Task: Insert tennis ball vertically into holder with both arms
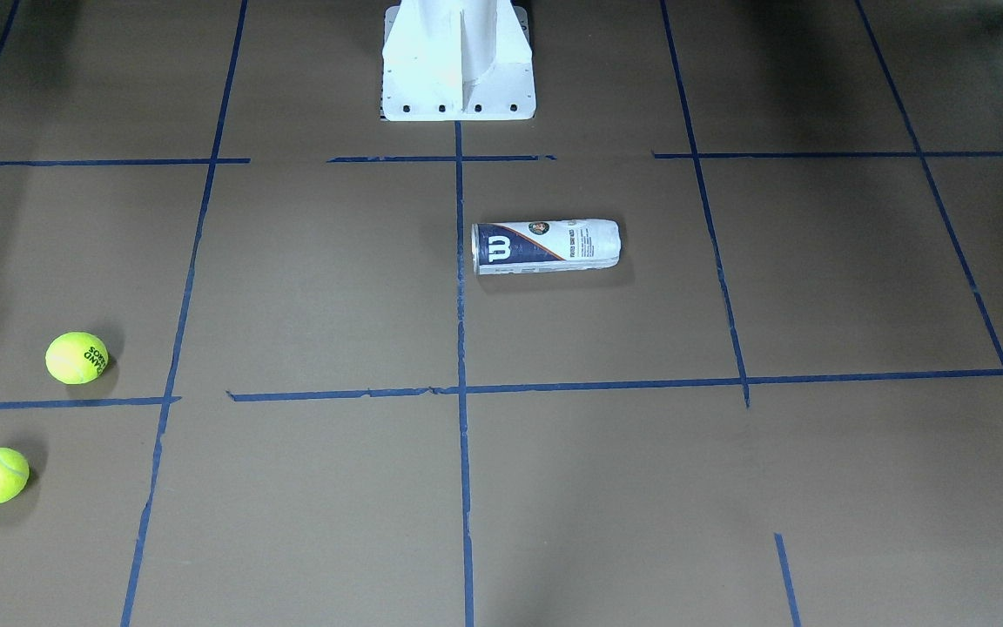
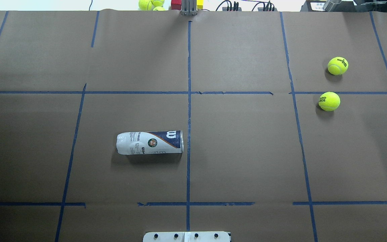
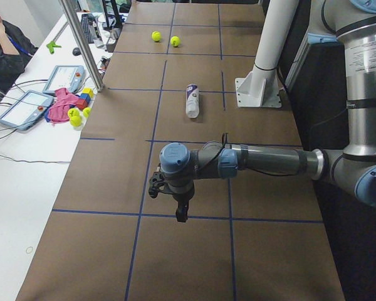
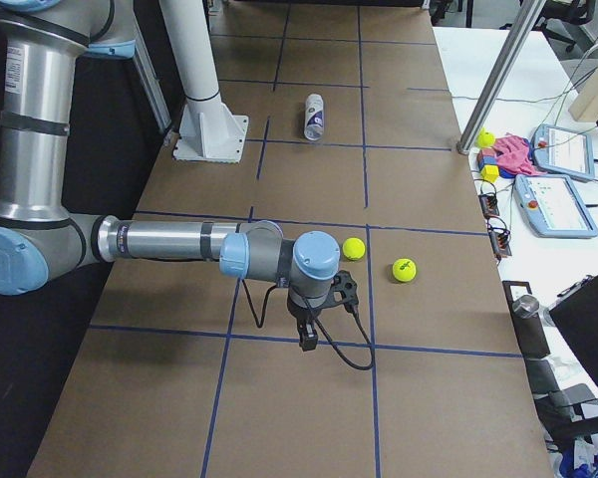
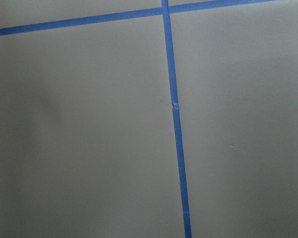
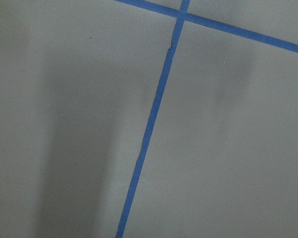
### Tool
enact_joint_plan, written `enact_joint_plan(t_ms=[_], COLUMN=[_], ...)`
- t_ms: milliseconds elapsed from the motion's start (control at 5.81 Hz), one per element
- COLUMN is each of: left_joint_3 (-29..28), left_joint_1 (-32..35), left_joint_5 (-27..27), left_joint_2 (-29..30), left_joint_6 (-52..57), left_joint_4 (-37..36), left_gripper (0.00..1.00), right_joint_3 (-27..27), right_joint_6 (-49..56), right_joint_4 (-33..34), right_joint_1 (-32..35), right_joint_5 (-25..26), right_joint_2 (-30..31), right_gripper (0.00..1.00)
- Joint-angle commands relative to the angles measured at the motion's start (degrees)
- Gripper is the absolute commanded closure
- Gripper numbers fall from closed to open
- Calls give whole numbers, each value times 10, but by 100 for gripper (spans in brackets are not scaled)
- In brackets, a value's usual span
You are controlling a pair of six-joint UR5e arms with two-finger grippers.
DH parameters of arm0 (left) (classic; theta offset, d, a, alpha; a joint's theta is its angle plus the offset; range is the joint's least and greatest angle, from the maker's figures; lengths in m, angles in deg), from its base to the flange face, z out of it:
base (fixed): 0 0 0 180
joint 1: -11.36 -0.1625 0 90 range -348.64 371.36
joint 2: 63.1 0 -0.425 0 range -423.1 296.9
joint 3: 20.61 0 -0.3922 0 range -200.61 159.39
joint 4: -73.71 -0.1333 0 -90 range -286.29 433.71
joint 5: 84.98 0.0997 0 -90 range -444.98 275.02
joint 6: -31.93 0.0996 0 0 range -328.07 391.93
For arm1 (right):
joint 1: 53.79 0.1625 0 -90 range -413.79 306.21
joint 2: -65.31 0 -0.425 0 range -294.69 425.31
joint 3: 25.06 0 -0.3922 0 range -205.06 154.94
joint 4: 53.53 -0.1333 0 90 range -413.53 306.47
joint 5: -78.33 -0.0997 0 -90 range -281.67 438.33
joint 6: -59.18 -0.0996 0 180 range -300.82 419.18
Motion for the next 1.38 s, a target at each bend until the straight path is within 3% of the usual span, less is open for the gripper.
enact_joint_plan(t_ms=[0, 172, 517, 861, 1033, 1206], left_joint_3=[17, 22, 21, 25, 29, 32], left_joint_1=[0, -3, -4, -4, -6, -61], left_joint_5=[-2, 2, -1, -7, -11, -14], left_joint_2=[1, 1, 77, 86, 87, 112], left_joint_6=[-1, -1, -4, 0, -3, -1], left_joint_4=[-2, -2, 61, 89, 144, 210], left_gripper=[0, 0, 0, 0, 0, 0], right_joint_3=[-2, -4, -4, -4, -4, -4], right_joint_6=[0, 0, 0, 0, 0, 0], right_joint_4=[0, 0, 0, -1, -1, -1], right_joint_1=[0, -1, -1, -1, -1, -1], right_joint_5=[-1, -1, -20, -20, -20, -20], right_joint_2=[0, 0, -5, -6, -6, -7], right_gripper=[0, 0, 0, 0, 0, 0])
